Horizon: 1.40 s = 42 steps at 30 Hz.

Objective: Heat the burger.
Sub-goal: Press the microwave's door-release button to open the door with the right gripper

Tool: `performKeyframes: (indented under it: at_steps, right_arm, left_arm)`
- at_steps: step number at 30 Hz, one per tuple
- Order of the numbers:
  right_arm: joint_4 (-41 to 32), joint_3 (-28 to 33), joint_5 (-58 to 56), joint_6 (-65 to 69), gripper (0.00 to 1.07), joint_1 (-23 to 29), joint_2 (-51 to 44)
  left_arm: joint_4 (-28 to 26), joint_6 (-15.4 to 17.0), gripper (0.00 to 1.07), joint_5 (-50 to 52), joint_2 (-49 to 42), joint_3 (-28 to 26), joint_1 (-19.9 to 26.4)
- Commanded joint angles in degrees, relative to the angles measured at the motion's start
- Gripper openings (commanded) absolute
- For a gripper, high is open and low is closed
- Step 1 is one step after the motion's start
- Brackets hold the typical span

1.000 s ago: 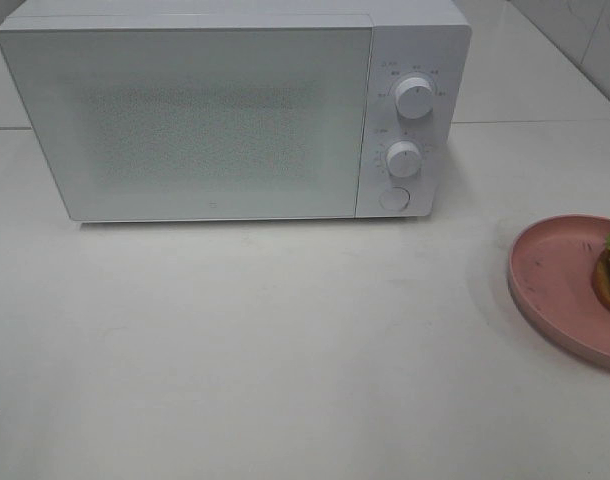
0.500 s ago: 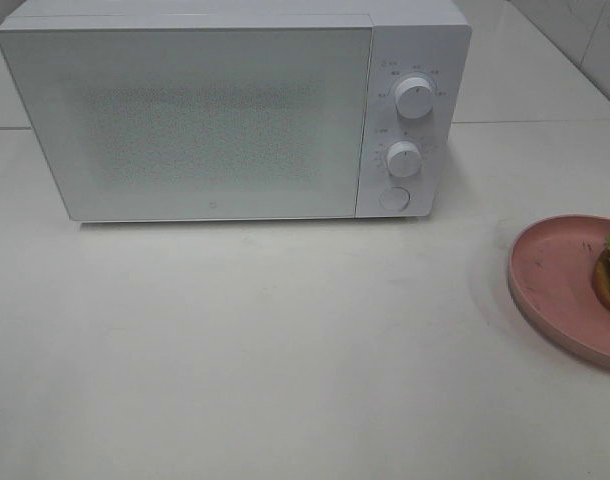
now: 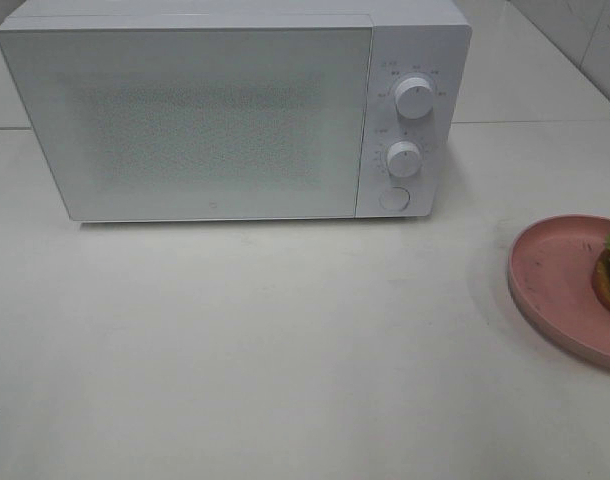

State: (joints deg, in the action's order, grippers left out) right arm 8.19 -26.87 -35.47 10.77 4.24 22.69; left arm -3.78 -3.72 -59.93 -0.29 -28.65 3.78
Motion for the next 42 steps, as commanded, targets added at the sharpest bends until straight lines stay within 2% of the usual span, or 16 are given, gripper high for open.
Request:
performKeyframes:
  at_steps: [1, 11, 24, 29, 38, 41, 42]
  right_arm:
    - [0.06, 0.86, 4.24, 0.11, 0.72, 0.0, 1.66]
    - [0.06, 4.87, 20.45, 0.11, 0.72, 0.0, 10.6]
    - [0.11, 4.98, 34.61, 0.11, 0.72, 0.0, 22.69]
    - [0.11, 4.98, 45.66, 0.11, 0.72, 0.0, 29.16]
    - [0.06, 4.98, 54.37, 0.06, 0.72, 0.0, 34.72]
    - [-1.83, 6.07, 58.79, -1.26, 0.72, 0.0, 37.18]
    - [-5.39, 7.45, 63.03, -4.3, 0.72, 0.0, 38.45]
  left_arm:
    - [-0.29, 0.17, 0.98, 0.46, -1.43, 0.17, 0.34]
    - [-0.29, 0.17, 0.98, 0.46, -1.43, 0.17, 0.34]
    - [-0.29, 0.17, 0.98, 0.46, -1.43, 0.17, 0.34]
    - [-0.29, 0.17, 0.98, 0.46, -1.43, 0.17, 0.34]
    - [-0.29, 0.17, 0.98, 0.46, -1.43, 0.17, 0.34]
    - [-0.29, 0.17, 0.98, 0.46, -1.43, 0.17, 0.34]
    - [-0.29, 0.17, 0.98, 0.46, -1.43, 0.17, 0.34]
